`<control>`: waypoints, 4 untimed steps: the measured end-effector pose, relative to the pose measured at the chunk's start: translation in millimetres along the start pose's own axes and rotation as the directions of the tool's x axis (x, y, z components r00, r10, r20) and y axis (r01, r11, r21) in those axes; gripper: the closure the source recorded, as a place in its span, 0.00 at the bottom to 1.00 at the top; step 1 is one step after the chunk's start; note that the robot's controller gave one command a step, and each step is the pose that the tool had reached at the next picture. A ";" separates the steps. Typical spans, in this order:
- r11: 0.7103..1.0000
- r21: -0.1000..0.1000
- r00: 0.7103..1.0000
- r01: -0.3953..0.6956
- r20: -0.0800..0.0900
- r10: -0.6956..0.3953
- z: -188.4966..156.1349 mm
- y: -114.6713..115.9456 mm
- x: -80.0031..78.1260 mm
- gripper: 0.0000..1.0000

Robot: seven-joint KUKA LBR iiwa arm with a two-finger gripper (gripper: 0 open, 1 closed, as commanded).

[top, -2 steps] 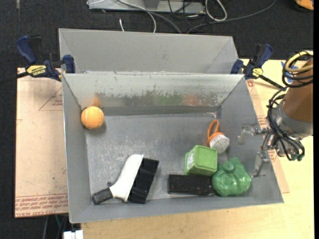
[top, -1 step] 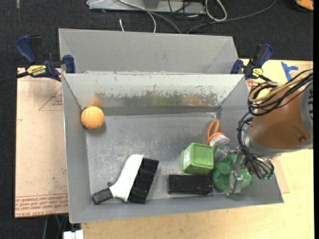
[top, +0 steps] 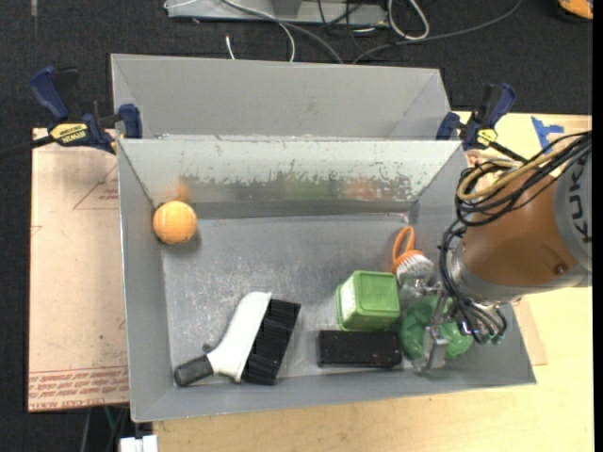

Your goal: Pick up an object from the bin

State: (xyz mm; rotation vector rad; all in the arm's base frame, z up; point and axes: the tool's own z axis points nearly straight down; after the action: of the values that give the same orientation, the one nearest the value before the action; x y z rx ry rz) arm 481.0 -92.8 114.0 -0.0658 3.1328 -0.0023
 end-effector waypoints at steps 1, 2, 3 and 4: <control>0.999 -0.026 1.000 0.024 -0.014 -0.024 13.6 -43.3 -3.4 0.00; 0.947 -0.023 0.948 0.319 0.006 -0.319 19.6 -37.1 -14.9 0.00; 0.947 -0.017 0.947 0.321 0.015 -0.321 19.0 -37.2 -16.6 1.00; 0.947 -0.017 0.947 0.321 0.015 -0.321 19.0 -37.2 -16.6 1.00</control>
Offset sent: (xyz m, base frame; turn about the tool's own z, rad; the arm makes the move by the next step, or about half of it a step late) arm 0.0111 -0.0495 -0.0440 -0.3688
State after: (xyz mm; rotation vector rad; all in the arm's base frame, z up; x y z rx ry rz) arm 499.3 -129.2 95.2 -0.5725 3.0695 0.0255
